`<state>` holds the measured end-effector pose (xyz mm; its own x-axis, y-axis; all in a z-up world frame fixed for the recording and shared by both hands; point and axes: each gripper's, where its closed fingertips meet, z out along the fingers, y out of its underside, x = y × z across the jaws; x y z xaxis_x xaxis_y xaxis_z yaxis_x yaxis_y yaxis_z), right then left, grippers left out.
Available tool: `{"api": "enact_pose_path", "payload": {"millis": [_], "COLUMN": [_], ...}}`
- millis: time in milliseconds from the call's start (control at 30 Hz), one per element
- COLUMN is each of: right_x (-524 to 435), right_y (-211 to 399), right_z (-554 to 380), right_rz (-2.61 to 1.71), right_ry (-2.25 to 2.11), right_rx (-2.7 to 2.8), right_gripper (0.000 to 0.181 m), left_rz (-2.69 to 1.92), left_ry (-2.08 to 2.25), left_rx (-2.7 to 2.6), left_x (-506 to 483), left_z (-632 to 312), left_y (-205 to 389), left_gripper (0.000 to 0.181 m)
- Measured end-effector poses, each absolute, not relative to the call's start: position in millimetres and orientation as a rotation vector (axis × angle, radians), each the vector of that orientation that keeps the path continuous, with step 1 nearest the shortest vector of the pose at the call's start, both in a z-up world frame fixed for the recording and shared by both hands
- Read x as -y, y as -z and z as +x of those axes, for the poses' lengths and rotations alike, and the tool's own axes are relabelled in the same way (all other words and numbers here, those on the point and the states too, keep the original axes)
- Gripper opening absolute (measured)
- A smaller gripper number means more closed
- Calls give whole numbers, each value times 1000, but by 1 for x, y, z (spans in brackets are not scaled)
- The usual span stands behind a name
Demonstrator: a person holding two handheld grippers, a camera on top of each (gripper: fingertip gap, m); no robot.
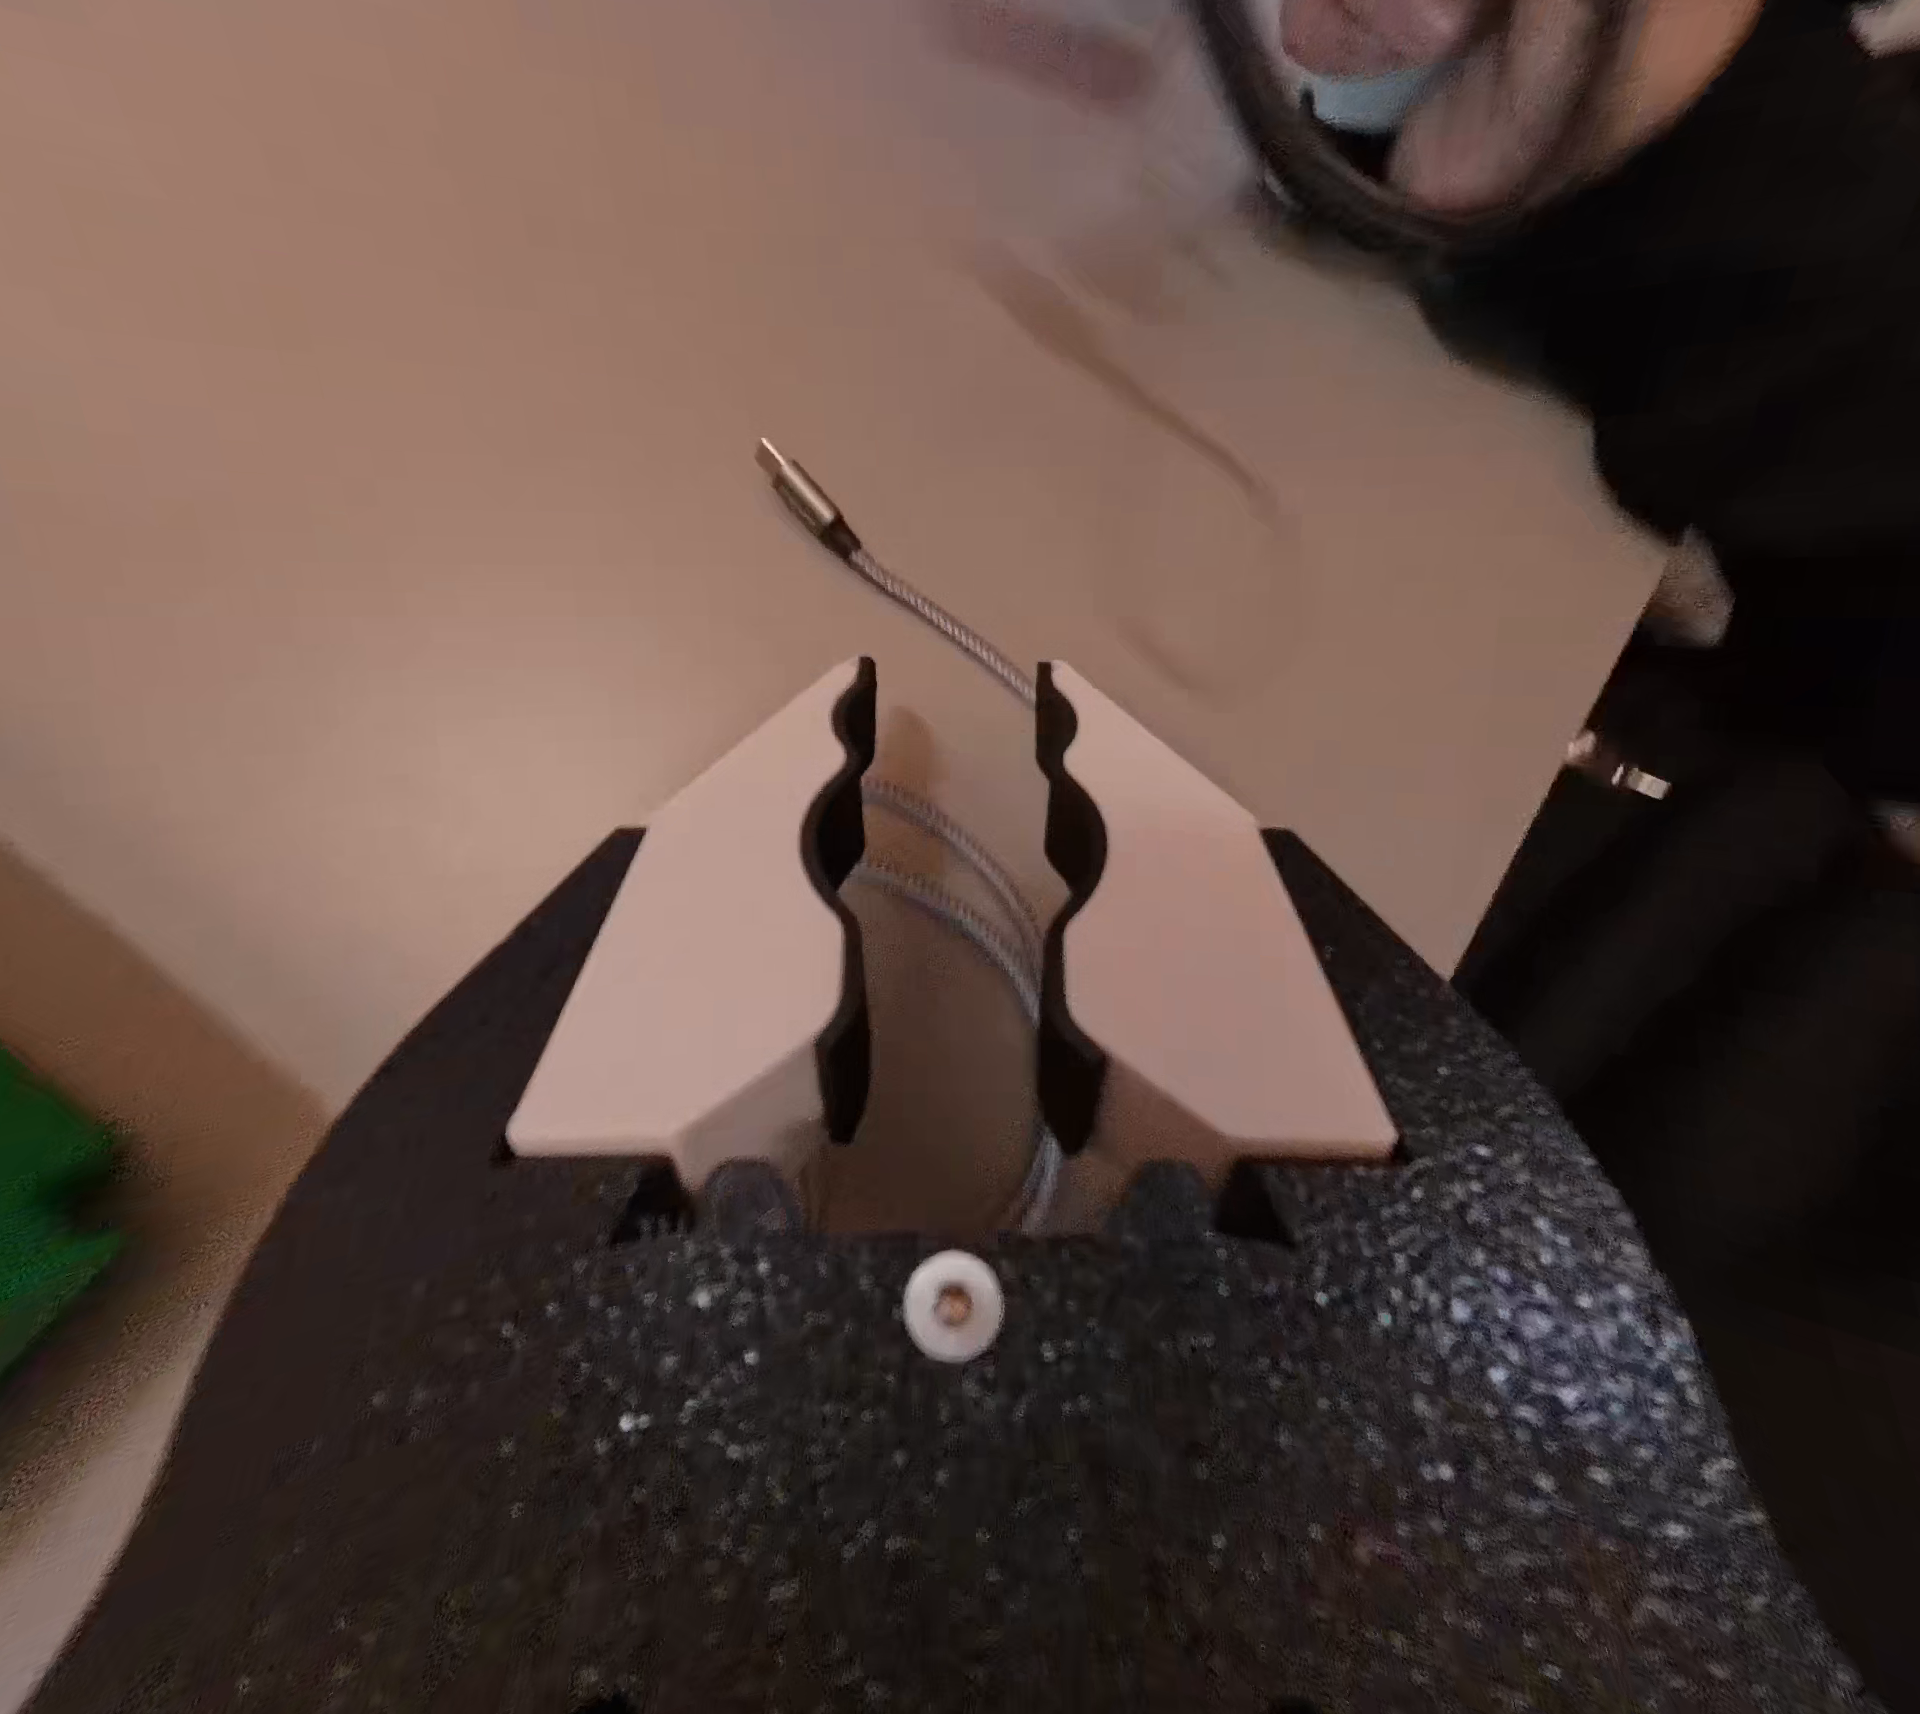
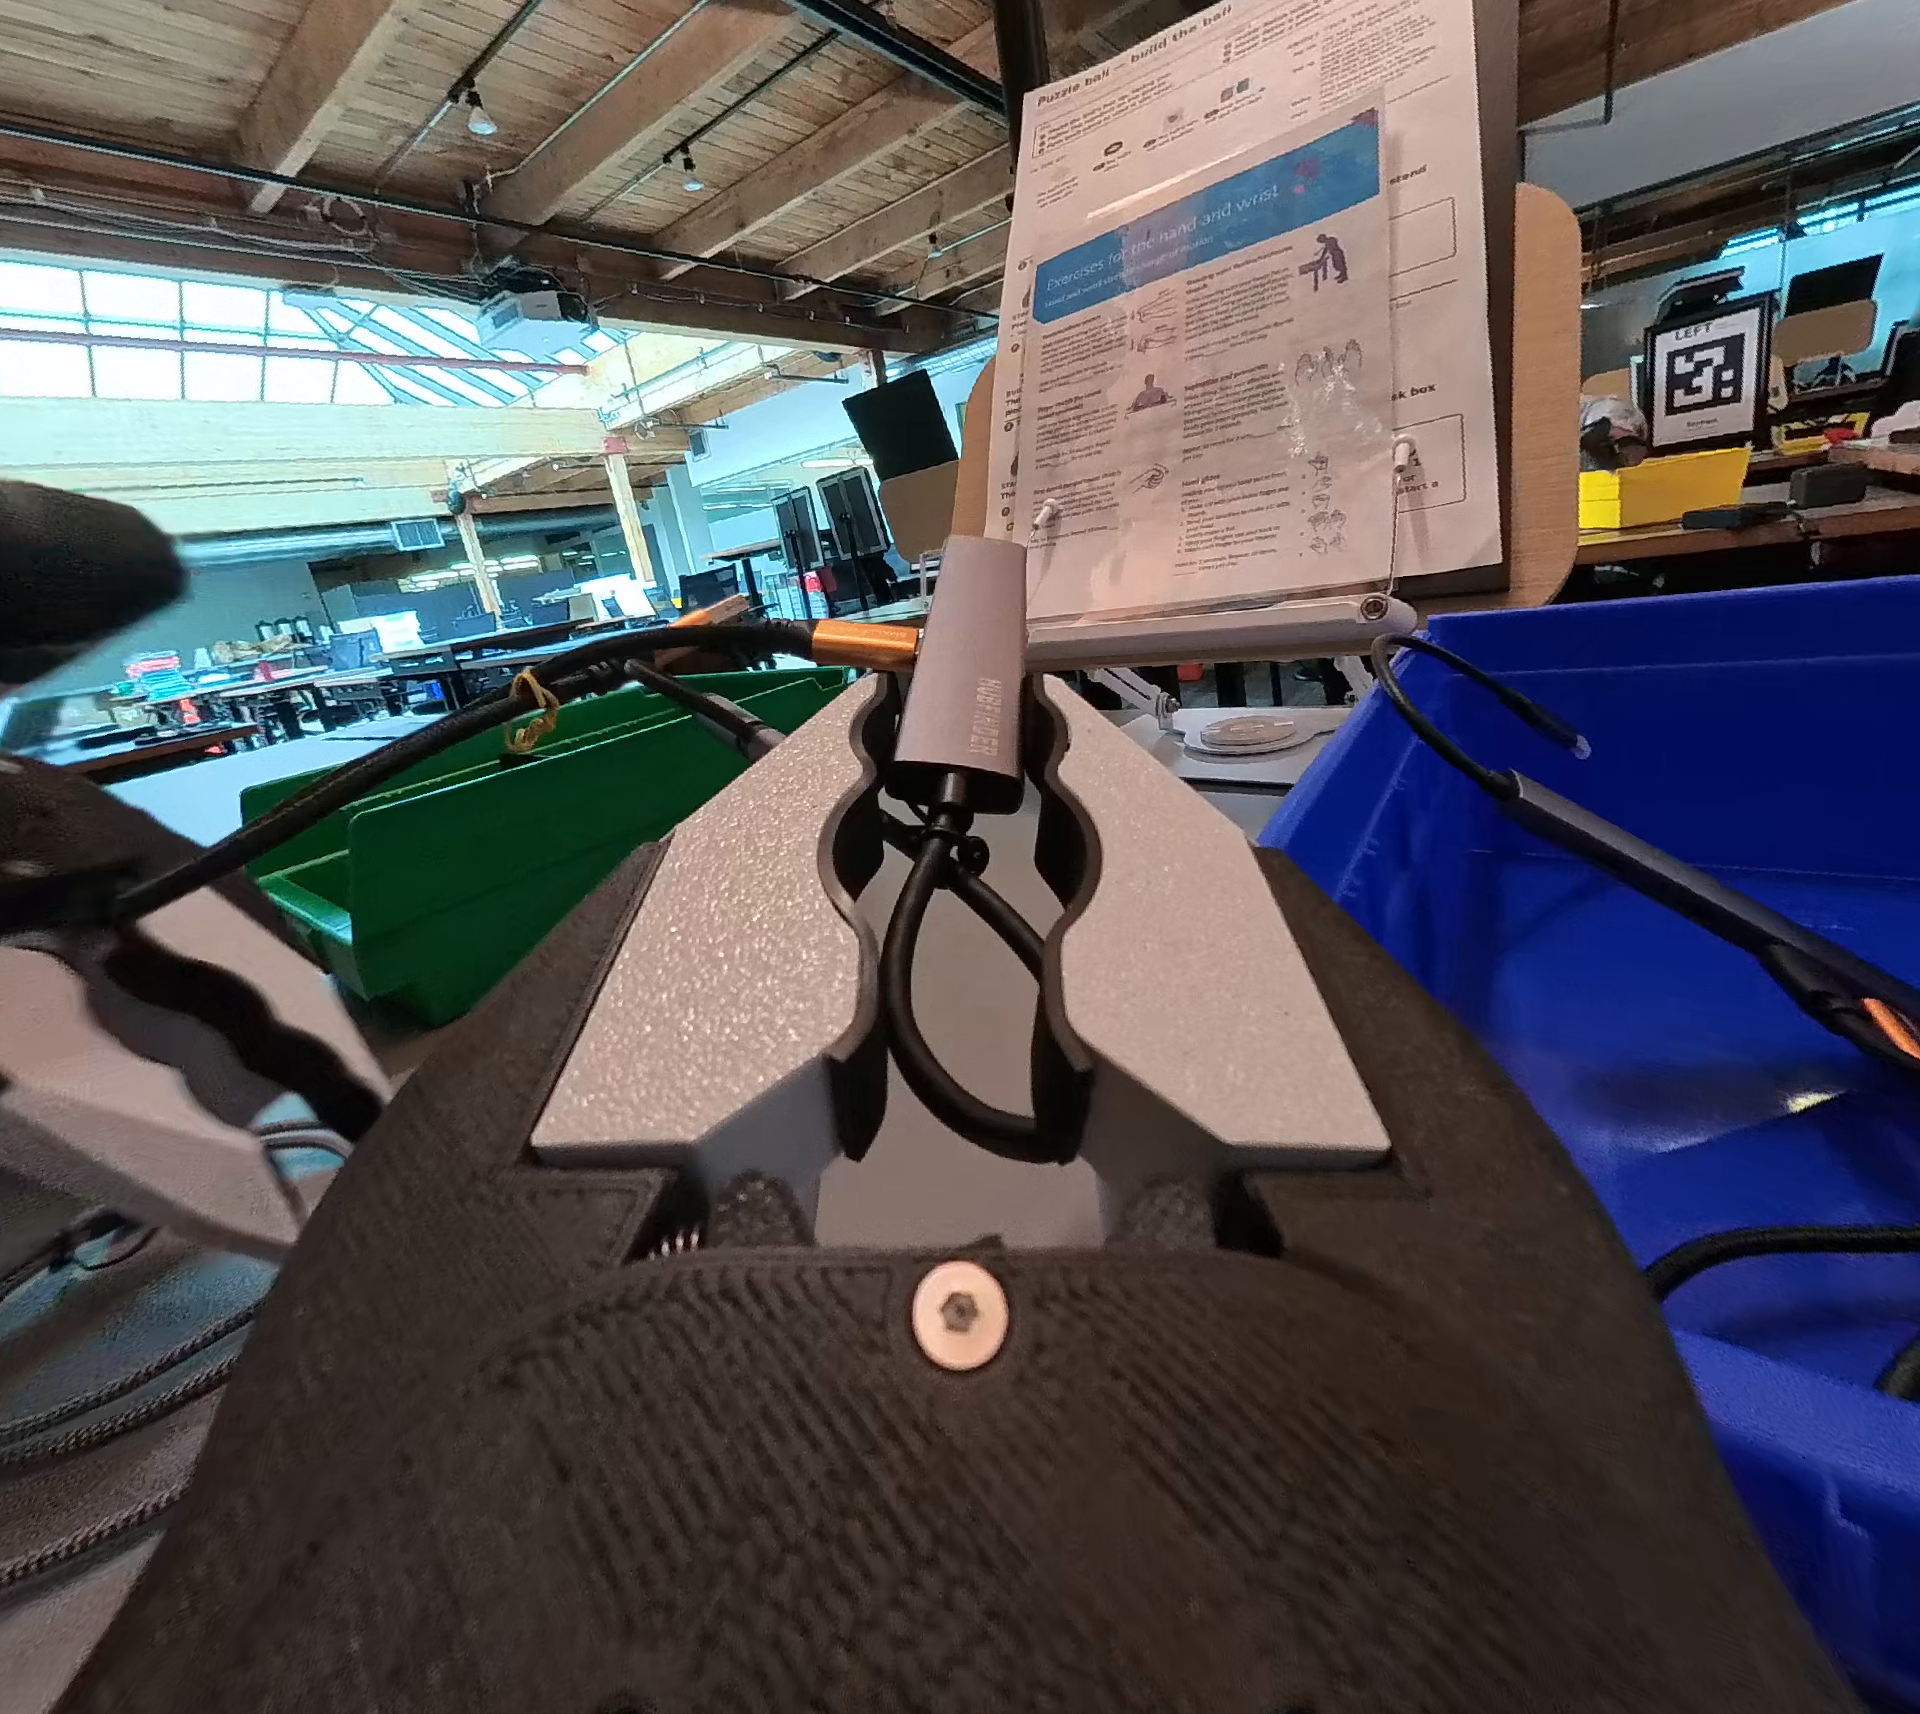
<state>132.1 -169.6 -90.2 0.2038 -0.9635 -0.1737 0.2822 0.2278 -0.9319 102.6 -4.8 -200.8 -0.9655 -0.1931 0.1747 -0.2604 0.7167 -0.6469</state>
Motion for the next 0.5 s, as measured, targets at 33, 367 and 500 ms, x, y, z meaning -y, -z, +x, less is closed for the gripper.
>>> {"api": "enact_pose_path", "payload": {"millis": [33,367,500], "right_x": [169,165,165], "right_y": [90,89,90], "right_z": [132,132,132], "right_rz": [-916,-922,-923], "right_ry": [1062,1045,1045], "right_rx": [-948,-934,-936], "right_gripper": [24,24,24], "left_rz": [435,652,554], "left_ry": [-1085,-1052,-1035], "left_rx": [2758,2737,2896], "left_x": [13,34,38], "left_z": [105,134,136], "left_y": [205,229,233], "left_gripper": [27,33,21]}}
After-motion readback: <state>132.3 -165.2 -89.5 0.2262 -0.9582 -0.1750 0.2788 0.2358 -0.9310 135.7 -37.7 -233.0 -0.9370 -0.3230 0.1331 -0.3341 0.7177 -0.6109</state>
